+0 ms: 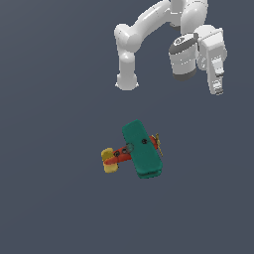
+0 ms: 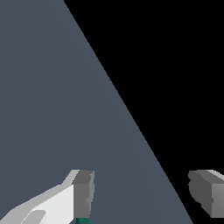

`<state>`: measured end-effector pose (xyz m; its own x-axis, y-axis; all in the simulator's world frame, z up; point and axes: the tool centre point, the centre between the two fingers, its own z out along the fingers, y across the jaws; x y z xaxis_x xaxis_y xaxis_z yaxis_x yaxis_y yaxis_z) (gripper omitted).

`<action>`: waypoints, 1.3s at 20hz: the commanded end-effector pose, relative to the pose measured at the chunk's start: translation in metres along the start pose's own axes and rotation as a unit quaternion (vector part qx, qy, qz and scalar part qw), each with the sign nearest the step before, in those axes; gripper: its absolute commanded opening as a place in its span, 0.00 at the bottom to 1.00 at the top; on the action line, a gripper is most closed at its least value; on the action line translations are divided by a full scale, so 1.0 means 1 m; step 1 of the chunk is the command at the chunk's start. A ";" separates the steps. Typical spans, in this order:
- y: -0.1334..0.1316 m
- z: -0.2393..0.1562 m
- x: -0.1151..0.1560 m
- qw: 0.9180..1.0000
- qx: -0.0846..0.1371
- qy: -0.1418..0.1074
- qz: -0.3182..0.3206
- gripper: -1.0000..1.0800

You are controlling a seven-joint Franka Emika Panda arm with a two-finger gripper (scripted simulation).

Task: Pick up the object and move it to a goal position.

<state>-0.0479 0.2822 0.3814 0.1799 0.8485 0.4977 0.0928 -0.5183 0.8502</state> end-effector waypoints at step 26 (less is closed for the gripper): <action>-0.090 0.039 -0.236 0.970 -0.053 -0.196 -0.131 0.81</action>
<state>-0.0582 0.1325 0.1892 0.5083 0.8398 0.1907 0.0850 -0.2693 0.9593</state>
